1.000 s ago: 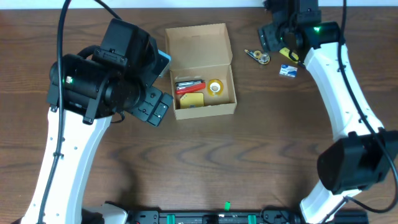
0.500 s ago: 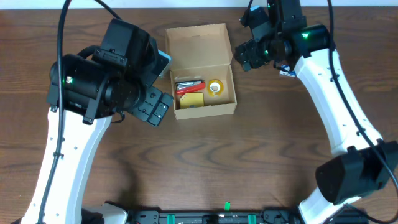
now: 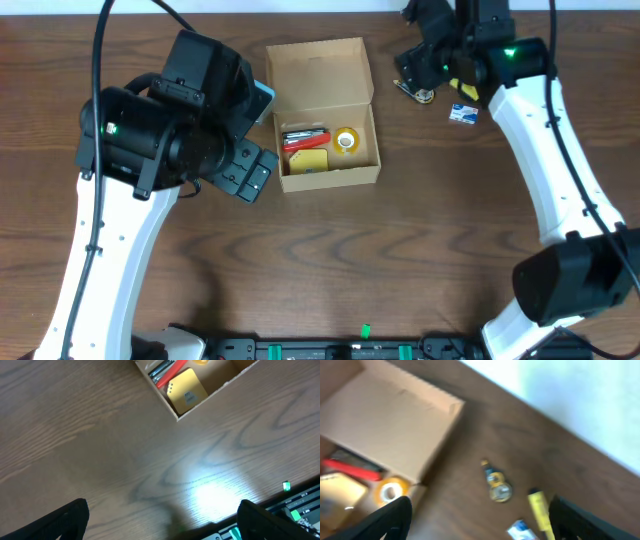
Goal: Pack container
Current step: 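Move the right gripper back right toward the staples box, then descend and grasp the blue-white staples box with the right gripper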
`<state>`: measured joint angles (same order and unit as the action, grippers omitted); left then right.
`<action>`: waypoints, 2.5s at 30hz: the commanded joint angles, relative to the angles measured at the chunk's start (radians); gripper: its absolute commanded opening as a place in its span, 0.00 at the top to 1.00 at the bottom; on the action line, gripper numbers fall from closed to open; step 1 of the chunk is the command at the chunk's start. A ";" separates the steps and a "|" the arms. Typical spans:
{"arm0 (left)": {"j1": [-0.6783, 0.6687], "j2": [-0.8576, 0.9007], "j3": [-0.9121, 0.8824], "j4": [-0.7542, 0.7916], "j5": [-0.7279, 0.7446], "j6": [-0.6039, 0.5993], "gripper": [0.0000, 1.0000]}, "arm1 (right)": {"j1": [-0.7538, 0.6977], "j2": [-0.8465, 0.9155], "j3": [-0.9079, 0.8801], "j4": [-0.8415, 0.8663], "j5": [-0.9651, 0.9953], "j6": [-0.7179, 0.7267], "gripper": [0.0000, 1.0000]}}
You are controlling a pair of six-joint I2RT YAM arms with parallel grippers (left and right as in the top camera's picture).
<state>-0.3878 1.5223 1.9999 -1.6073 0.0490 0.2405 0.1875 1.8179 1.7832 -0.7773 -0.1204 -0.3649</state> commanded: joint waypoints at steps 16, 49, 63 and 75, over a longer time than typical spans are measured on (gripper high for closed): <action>0.001 -0.010 0.016 -0.025 -0.004 0.007 0.05 | -0.095 0.241 0.010 0.044 0.000 -0.254 0.06; 0.001 -0.010 0.016 -0.025 -0.005 0.007 0.05 | -0.163 0.393 0.010 0.010 0.147 0.364 0.13; 0.001 -0.010 0.016 -0.025 -0.004 0.007 0.05 | -0.182 0.393 0.008 -0.071 0.207 0.597 0.08; 0.001 -0.010 0.016 -0.025 -0.004 0.007 0.05 | -0.201 0.425 -0.014 -0.030 0.191 0.597 0.08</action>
<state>-0.3878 1.5223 1.9999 -1.6073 0.0490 0.2405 0.0090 2.2105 1.7828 -0.8062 0.0822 0.2127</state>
